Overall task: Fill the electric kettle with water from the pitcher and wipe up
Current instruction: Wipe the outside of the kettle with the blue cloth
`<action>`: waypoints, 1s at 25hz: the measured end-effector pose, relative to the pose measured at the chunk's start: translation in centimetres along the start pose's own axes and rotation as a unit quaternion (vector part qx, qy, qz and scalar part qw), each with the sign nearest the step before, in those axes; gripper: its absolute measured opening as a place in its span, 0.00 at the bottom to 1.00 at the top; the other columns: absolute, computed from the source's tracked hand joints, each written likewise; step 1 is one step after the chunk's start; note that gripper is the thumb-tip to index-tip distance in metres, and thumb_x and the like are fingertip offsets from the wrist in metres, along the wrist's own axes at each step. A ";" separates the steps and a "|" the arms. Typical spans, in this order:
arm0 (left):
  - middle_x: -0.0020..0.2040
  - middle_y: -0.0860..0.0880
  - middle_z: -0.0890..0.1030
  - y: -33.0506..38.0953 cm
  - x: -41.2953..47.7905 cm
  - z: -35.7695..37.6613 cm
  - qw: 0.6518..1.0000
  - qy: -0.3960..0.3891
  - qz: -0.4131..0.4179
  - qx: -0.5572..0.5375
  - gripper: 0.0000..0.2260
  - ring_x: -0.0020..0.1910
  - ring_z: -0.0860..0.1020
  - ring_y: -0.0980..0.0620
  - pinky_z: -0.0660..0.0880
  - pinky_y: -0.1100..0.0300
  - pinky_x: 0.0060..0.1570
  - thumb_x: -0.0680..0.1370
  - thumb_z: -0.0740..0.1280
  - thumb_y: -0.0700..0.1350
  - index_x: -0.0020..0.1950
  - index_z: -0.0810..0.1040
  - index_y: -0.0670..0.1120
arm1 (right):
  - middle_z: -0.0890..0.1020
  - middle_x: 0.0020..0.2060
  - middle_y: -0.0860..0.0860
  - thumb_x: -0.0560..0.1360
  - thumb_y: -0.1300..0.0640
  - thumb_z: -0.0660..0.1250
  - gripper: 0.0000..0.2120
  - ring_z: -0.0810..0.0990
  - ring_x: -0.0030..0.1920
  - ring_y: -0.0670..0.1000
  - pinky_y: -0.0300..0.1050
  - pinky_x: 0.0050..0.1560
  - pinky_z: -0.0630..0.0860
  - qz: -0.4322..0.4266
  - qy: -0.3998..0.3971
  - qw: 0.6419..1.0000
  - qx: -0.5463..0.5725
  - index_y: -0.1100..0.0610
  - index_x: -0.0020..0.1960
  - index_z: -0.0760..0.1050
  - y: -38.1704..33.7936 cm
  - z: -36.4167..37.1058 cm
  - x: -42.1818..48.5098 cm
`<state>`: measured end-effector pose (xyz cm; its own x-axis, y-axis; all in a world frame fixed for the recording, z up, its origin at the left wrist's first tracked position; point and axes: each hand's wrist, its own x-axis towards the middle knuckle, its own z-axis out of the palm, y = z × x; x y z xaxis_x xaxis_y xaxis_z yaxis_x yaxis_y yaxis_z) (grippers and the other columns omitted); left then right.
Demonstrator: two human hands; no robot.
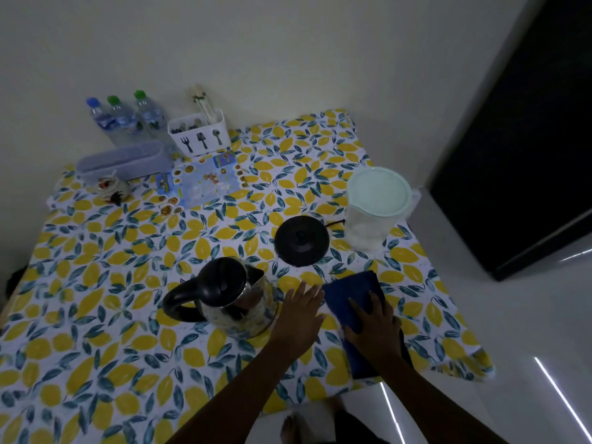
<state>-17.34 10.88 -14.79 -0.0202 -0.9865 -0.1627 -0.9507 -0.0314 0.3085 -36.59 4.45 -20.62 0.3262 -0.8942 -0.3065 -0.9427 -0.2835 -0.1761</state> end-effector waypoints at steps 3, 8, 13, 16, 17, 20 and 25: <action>0.77 0.45 0.63 0.2 -0.2 -0.1 1.000 0.026 -0.002 0.005 0.22 0.77 0.56 0.39 0.50 0.39 0.74 0.82 0.58 0.51 0.74 0.65 0.43 | 0.66 0.70 0.57 0.71 0.42 0.68 0.29 0.66 0.63 0.63 0.61 0.57 0.72 -0.001 0.033 0.999 0.012 0.43 0.70 0.66 -0.4 -0.2 0.8; 0.78 0.45 0.61 -0.3 -0.7 -2.1 0.996 0.077 -0.019 -0.046 0.22 0.78 0.52 0.44 0.48 0.48 0.77 0.83 0.56 0.50 0.76 0.61 0.44 | 0.68 0.67 0.59 0.73 0.56 0.67 0.25 0.66 0.61 0.62 0.55 0.55 0.75 -0.012 0.049 0.988 0.144 0.46 0.69 0.69 -0.6 -1.7 1.4; 0.69 0.45 0.75 -2.1 -3.3 -6.7 0.968 0.246 -0.006 -0.049 0.17 0.71 0.70 0.46 0.68 0.52 0.70 0.80 0.62 0.45 0.69 0.72 0.43 | 0.71 0.61 0.58 0.74 0.62 0.66 0.25 0.74 0.54 0.59 0.53 0.49 0.77 -0.066 0.123 0.933 0.332 0.48 0.69 0.69 -4.4 -6.2 0.7; 0.63 0.45 0.79 -4.7 -5.9 -9.6 0.943 0.326 -0.032 -0.053 0.14 0.64 0.74 0.48 0.66 0.59 0.68 0.79 0.64 0.42 0.64 0.76 0.44 | 0.73 0.59 0.57 0.74 0.65 0.65 0.24 0.75 0.54 0.56 0.50 0.49 0.75 -0.136 0.140 0.898 0.394 0.49 0.68 0.71 -8.4 -9.8 0.5; 0.61 0.45 0.80 -5.9 -7.1 -10.5 0.931 0.354 -0.064 -0.059 0.13 0.62 0.75 0.48 0.66 0.58 0.66 0.78 0.65 0.42 0.63 0.76 0.44 | 0.73 0.59 0.57 0.74 0.66 0.65 0.24 0.74 0.55 0.56 0.50 0.51 0.74 -0.159 0.138 0.891 0.403 0.50 0.67 0.71 -9.9 -10.8 0.5; 0.58 0.42 0.80 -9.6 -10.5 -12.0 0.917 0.362 -0.159 -0.054 0.17 0.59 0.77 0.42 0.73 0.48 0.62 0.75 0.72 0.45 0.62 0.77 0.41 | 0.73 0.61 0.55 0.75 0.65 0.64 0.23 0.74 0.57 0.54 0.47 0.52 0.72 -0.220 0.112 0.882 0.401 0.50 0.67 0.71 -14.7 -13.5 0.4; 0.58 0.43 0.80 -13.4 -12.8 -13.2 0.914 0.236 -0.238 -0.228 0.21 0.57 0.78 0.45 0.74 0.56 0.56 0.73 0.74 0.46 0.64 0.76 0.43 | 0.73 0.63 0.57 0.76 0.60 0.62 0.20 0.72 0.60 0.60 0.56 0.59 0.71 -0.322 0.051 0.904 0.278 0.51 0.67 0.71 -23.8 -15.9 0.7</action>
<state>-0.28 21.83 -4.50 0.6003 -0.7997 0.0095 -0.5876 -0.4329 0.6836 -15.03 5.11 -1.80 0.7596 -0.6412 0.1088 -0.3695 -0.5632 -0.7391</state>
